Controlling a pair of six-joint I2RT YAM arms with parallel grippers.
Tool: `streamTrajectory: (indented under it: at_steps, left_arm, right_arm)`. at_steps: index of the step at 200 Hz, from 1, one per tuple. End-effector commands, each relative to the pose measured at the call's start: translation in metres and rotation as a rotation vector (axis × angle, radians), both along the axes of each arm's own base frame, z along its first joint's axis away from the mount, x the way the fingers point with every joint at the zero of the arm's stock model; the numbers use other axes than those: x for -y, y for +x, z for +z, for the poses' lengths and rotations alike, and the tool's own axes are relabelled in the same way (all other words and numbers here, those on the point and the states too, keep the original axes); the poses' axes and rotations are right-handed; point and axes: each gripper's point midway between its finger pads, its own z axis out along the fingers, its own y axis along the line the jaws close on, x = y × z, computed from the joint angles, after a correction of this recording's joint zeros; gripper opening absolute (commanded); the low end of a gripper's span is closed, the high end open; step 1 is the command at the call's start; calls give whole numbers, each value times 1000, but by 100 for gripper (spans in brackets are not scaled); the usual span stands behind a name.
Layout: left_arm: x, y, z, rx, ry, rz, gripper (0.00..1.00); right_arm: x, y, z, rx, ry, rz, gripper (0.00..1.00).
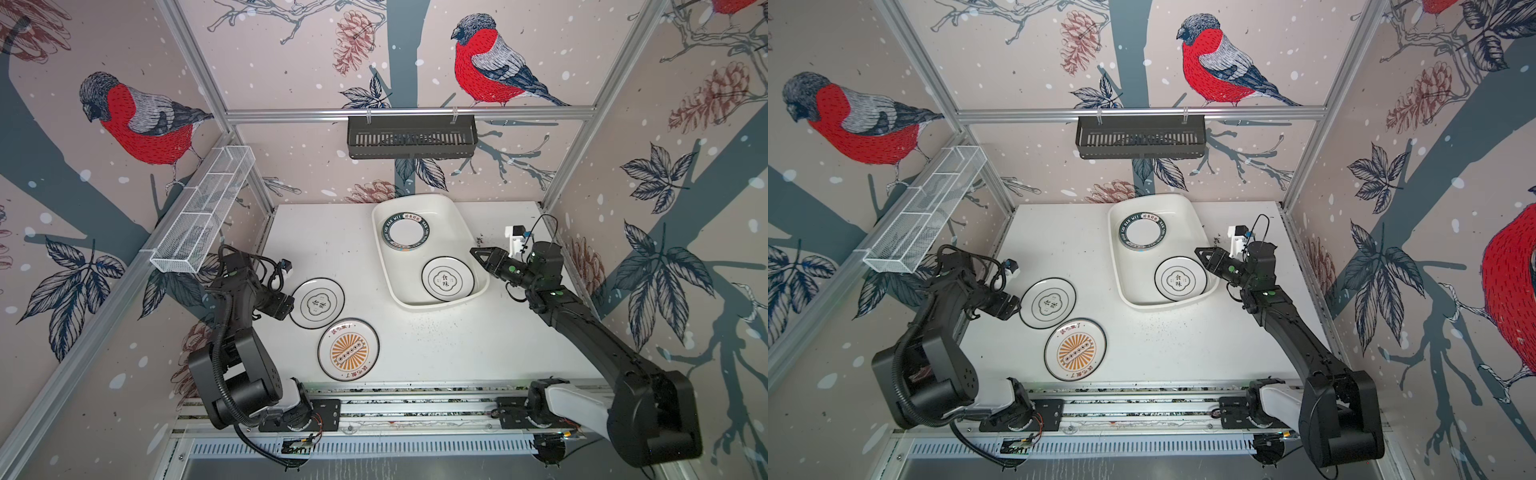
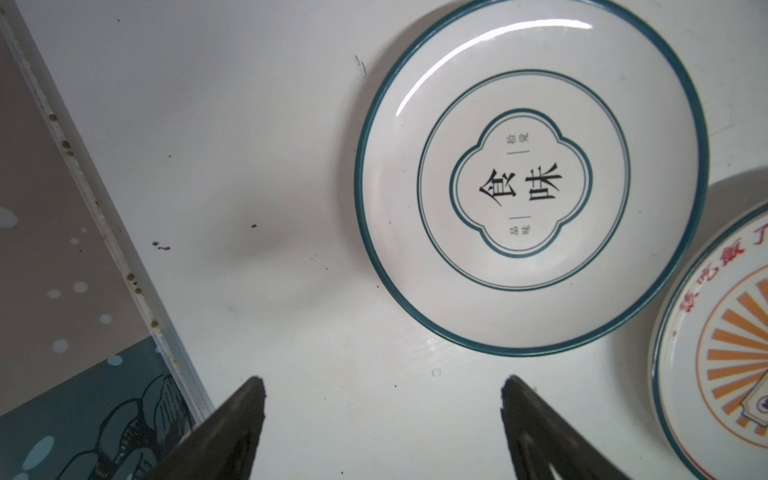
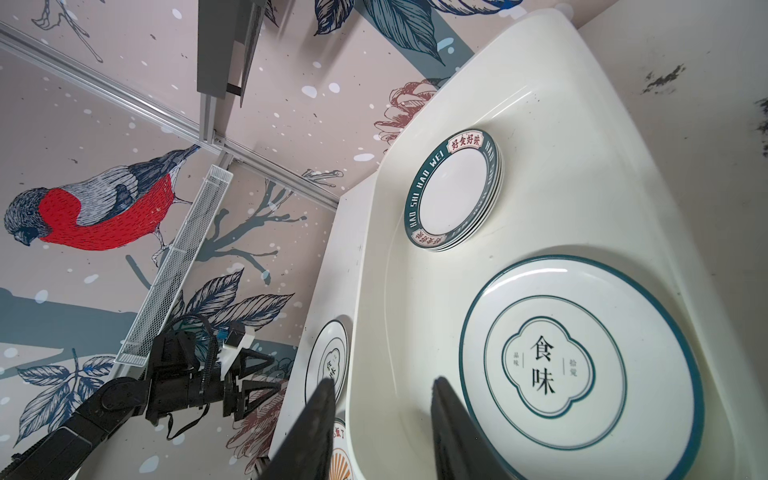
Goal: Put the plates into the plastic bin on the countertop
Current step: 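Close the left gripper on the white plate's rim and slide it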
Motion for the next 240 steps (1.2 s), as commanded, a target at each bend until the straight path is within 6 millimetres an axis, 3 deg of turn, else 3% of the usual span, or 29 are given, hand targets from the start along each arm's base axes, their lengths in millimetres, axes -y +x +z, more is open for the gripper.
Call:
streamTrajectory:
  at_steps: [1,37,67,149,240]
  left_arm:
    - [7,-19,-9,-40,69,-103,89]
    - [24,-31,-16,-23,123,-194,89]
    - [23,-36,-19,-14,151,-192,89]
    - [28,-52,-54,-45,155,-187,92]
    - [29,-25,-60,23,117,-81,97]
  right_arm:
    - [-1,1,8,34,12,5,40]
    - [-1,1,7,34,13,4,40]
    - [-2,1,6,32,13,6,40]
    - [-2,1,6,34,18,7,40]
    - [0,2,6,33,12,4,40]
